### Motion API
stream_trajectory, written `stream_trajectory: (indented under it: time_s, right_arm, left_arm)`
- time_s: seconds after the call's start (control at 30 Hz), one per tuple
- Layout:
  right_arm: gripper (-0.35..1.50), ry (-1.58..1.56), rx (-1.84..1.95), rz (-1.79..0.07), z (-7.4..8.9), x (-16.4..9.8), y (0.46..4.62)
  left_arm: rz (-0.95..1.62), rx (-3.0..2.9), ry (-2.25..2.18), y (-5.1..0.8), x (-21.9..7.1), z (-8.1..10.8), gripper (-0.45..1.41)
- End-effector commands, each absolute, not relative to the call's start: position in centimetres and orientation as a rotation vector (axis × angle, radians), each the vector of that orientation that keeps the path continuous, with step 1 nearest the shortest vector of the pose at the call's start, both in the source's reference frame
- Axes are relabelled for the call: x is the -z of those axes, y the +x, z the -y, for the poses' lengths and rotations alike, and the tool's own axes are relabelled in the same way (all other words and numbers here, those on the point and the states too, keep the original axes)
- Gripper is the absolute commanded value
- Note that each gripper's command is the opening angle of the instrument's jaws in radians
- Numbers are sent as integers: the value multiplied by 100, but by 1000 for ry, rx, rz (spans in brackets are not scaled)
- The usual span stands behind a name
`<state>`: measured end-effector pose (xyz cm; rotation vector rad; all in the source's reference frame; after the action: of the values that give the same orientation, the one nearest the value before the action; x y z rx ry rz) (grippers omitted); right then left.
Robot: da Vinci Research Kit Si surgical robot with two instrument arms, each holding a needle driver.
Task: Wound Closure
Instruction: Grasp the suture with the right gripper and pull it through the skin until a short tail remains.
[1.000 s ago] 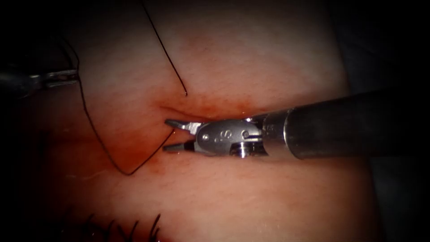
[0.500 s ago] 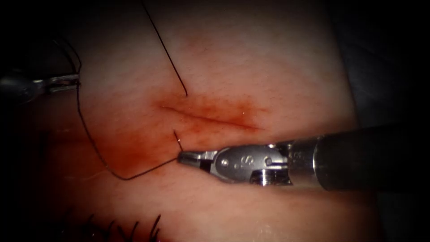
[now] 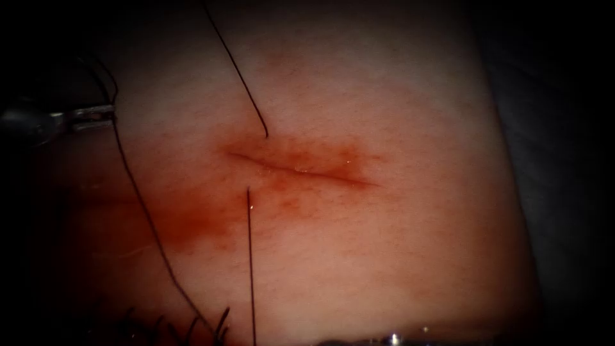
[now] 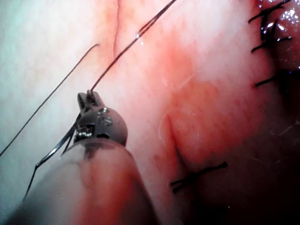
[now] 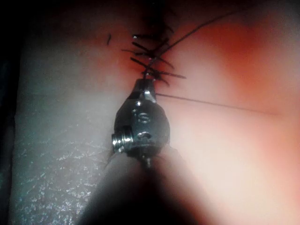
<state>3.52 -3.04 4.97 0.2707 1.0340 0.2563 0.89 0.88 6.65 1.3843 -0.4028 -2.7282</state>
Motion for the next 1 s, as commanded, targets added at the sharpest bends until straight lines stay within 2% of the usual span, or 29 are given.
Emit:
stream_trajectory:
  time_s: [0.03, 0.07, 0.1, 0.13, 0.37, 0.77, 1.0]
  right_arm:
    - [-35, 273, -262, -1069, 310, -495, 363]
    - [52, 255, -280, -1107, 304, -495, 366]
    - [52, 255, -280, -1107, 304, -495, 366]
    - [120, 210, -264, -1147, 288, -499, 366]
    - [140, 139, -255, -1196, 222, -531, 345]
    - [141, 125, -233, -1205, 150, -609, 319]
    - [141, 143, -197, -1227, 171, -585, 301]
  left_arm:
    - [401, 2727, 1382, 83, -671, -89, -45]
    - [398, 2724, 1382, 82, -672, -89, -45]
    - [398, 2724, 1382, 82, -672, -89, -45]
    - [393, 2723, 1378, 82, -673, -88, -45]
    - [393, 2722, 1378, 82, -675, -89, -45]
    - [383, 2722, 1375, 94, -674, -93, -45]
    - [426, 2770, 1362, 137, -670, -113, -45]
